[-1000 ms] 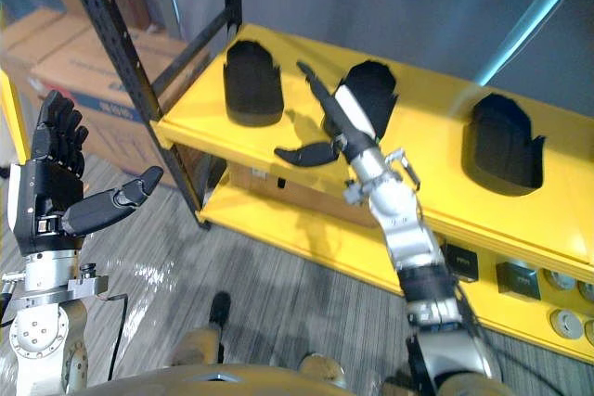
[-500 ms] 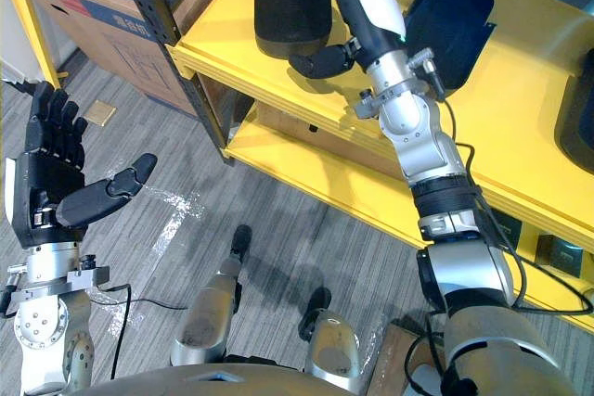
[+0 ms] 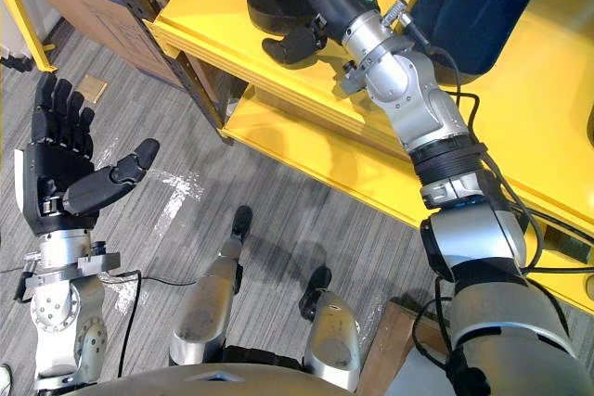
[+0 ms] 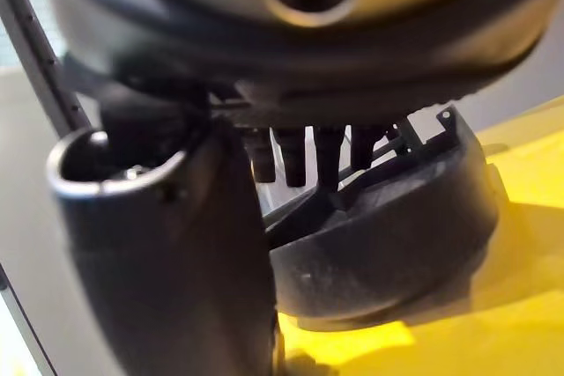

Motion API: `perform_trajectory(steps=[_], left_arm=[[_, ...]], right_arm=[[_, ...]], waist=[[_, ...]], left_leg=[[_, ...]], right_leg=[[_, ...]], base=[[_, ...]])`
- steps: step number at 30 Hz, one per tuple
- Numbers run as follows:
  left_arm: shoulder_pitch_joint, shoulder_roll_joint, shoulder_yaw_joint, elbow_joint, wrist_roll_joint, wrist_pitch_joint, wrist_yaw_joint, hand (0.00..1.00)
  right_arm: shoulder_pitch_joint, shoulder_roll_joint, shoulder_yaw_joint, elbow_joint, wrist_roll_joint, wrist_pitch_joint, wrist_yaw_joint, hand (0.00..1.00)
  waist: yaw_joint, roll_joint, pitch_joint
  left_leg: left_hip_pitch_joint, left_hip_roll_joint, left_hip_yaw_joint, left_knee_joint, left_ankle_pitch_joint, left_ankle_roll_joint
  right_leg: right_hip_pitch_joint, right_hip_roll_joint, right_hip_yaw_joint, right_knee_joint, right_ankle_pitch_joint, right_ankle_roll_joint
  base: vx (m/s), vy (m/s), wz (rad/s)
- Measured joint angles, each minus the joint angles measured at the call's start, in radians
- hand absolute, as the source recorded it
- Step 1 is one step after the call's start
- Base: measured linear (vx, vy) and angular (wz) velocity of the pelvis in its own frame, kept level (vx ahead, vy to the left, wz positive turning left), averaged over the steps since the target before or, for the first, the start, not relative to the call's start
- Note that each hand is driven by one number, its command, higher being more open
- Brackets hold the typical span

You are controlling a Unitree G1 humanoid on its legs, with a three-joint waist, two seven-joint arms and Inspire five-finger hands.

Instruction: Walk over and take three plastic housings, then place them on the shelf

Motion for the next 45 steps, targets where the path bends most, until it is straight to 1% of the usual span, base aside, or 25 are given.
perform_trajectory(steps=[3,9,10,12,14,18,22,25,28,29,30,31,33,35,36,37,41,43,45], left_arm=[[0.0,0.0,-0.005,0.0,0.0,0.0,0.018,1.0],[-0.001,0.0,-0.016,0.0,-0.025,0.001,0.029,1.0],[-0.002,0.0,-0.016,0.0,-0.032,0.002,0.03,1.0],[-0.006,-0.001,-0.017,0.0,-0.041,0.007,0.031,1.0],[-0.006,-0.001,-0.02,0.0,-0.062,0.02,0.032,1.0],[-0.008,-0.002,-0.046,0.0,-0.064,0.02,0.039,1.0],[-0.01,-0.003,-0.054,0.0,-0.064,0.021,0.055,1.0],[-0.012,-0.003,-0.055,0.0,-0.064,0.021,0.054,1.0],[-0.011,-0.003,-0.065,0.0,-0.065,0.021,0.06,1.0],[-0.011,-0.003,-0.077,0.0,-0.065,0.021,0.067,1.0],[-0.011,-0.003,-0.083,0.0,-0.066,0.021,0.069,1.0],[-0.012,-0.003,-0.101,0.0,-0.067,0.022,0.07,1.0],[-0.012,-0.003,-0.114,0.0,-0.07,0.027,0.071,1.0],[-0.012,-0.005,-0.123,0.0,-0.071,0.046,0.073,1.0],[-0.012,-0.005,-0.123,0.0,-0.072,0.049,0.074,1.0],[-0.014,-0.005,-0.123,0.0,-0.084,0.056,0.076,1.0],[-0.023,-0.006,-0.124,0.0,-0.104,0.064,0.092,1.0],[-0.032,-0.006,-0.125,0.0,-0.104,0.07,0.1,1.0],[-0.035,-0.006,-0.131,0.0,-0.104,0.079,0.111,1.0]], right_arm=[[-0.002,-0.005,0.022,0.003,-0.002,0.005,0.009,0.0],[-0.061,-0.008,0.051,0.053,0.0,0.008,0.021,0.0],[-0.069,-0.008,0.063,0.053,-0.001,-0.004,0.023,0.0],[-0.077,-0.008,0.074,0.069,0.006,-0.003,0.021,0.0],[-0.09,-0.008,0.08,0.075,0.004,-0.007,0.025,0.0],[-0.099,-0.008,0.081,0.09,0.004,-0.024,0.027,0.0],[-0.12,-0.007,0.099,0.109,0.008,-0.021,0.027,0.0],[-0.121,-0.006,0.1,0.118,0.017,-0.002,0.007,0.0],[-0.121,0.002,0.099,0.123,0.039,0.06,-0.031,0.0],[-0.121,0.018,0.088,0.131,0.048,0.094,-0.054,0.0],[-0.121,0.027,0.08,0.133,0.051,0.113,-0.064,0.0],[-0.121,0.044,0.059,0.139,0.057,0.157,-0.085,0.0],[-0.121,0.065,0.023,0.146,0.06,0.202,-0.09,0.0],[-0.119,0.09,-0.029,0.149,0.082,0.264,-0.093,0.0],[-0.119,0.095,-0.039,0.149,0.086,0.278,-0.093,0.0],[-0.119,0.105,-0.061,0.148,0.095,0.305,-0.094,0.0],[-0.119,0.113,-0.084,0.147,0.099,0.336,-0.093,0.0],[-0.119,0.113,-0.087,0.144,0.118,0.34,-0.092,0.0],[-0.119,0.122,-0.09,0.128,0.137,0.362,-0.089,0.0]], waist=[[0.0,0.0,0.0],[0.004,0.0,0.0],[0.01,0.0,0.0],[0.023,0.0,0.0],[0.026,0.0,0.0],[0.032,-0.001,0.001],[0.034,-0.001,0.001],[0.046,-0.002,0.001],[0.056,-0.002,0.001],[0.056,-0.002,0.002],[0.056,-0.002,0.002],[0.057,-0.002,0.002],[0.056,-0.002,0.002],[0.055,-0.002,0.002],[0.054,-0.002,0.002],[0.053,-0.001,0.003],[0.052,0.0,0.003],[0.052,0.006,0.007],[0.051,0.013,0.012]], left_leg=[[-0.002,0.001,0.001,0.0,-0.006,-0.007],[-0.003,0.002,0.004,0.0,-0.007,-0.007],[-0.003,0.002,0.006,0.0,-0.007,-0.006],[-0.004,0.003,0.008,0.0,-0.005,-0.003],[-0.005,0.003,0.008,0.0,-0.003,0.0],[-0.006,0.002,0.008,0.0,-0.003,0.0],[-0.006,0.007,0.011,-0.002,-0.004,0.0],[-0.006,0.011,0.012,-0.002,-0.004,0.0],[-0.006,0.011,0.012,-0.003,-0.004,0.0],[-0.006,0.01,0.012,-0.003,-0.004,0.0],[-0.006,0.01,0.012,-0.003,-0.004,0.0],[-0.006,0.009,0.012,-0.003,-0.003,0.0],[-0.006,0.008,0.012,-0.003,-0.003,0.0],[-0.006,0.008,0.012,-0.003,-0.003,0.0],[-0.006,0.009,0.012,-0.003,-0.003,0.0],[-0.006,0.008,0.012,-0.003,-0.003,0.0],[-0.005,0.009,0.011,0.0,-0.004,-0.002],[-0.005,0.008,0.01,0.004,-0.006,-0.003],[-0.005,0.006,0.009,0.013,-0.01,-0.005]], right_leg=[[-0.003,0.0,0.001,0.0,-0.001,0.0],[-0.004,0.001,0.001,-0.001,-0.001,0.0],[-0.004,0.001,0.001,-0.002,-0.001,0.0],[-0.004,0.002,0.001,-0.003,-0.001,0.0],[-0.003,0.003,-0.001,-0.003,-0.001,0.0],[-0.003,0.002,-0.001,-0.006,-0.001,0.001],[-0.003,0.008,0.002,-0.017,0.0,0.001],[-0.003,0.011,0.003,-0.018,0.0,0.0],[-0.003,0.012,0.001,-0.017,0.0,0.0],[-0.003,0.011,0.001,-0.017,0.0,0.0],[-0.003,0.01,0.001,-0.017,0.0,0.001],[-0.003,0.009,0.001,-0.016,0.0,0.001],[-0.003,0.009,0.001,-0.016,0.0,0.001],[-0.004,0.008,0.001,-0.013,0.0,0.0],[-0.004,0.008,0.001,-0.011,0.0,0.0],[-0.007,0.007,0.001,-0.004,-0.002,-0.001],[-0.009,0.006,0.002,0.005,-0.008,-0.004],[-0.009,0.005,0.002,0.011,-0.011,-0.005],[-0.011,0.0,0.003,0.021,-0.018,-0.004]], base=[[-0.01,-0.047,-0.01],[0.0,-0.046,-0.01],[0.01,-0.065,0.0],[0.02,-0.072,0.01],[0.02,-0.054,0.02],[0.0,-0.036,0.0],[0.0,-0.002,-0.02],[0.0,0.0,0.0],[0.0,0.0,0.0],[0.0,0.0,0.0],[0.0,0.0,0.0],[0.0,0.0,0.0],[0.0,0.0,0.0],[0.0,0.0,0.0],[0.0,0.0,0.0],[0.0,0.0,0.0],[0.0,-0.024,0.0],[-0.01,-0.049,0.01],[-0.03,-0.045,0.0]])
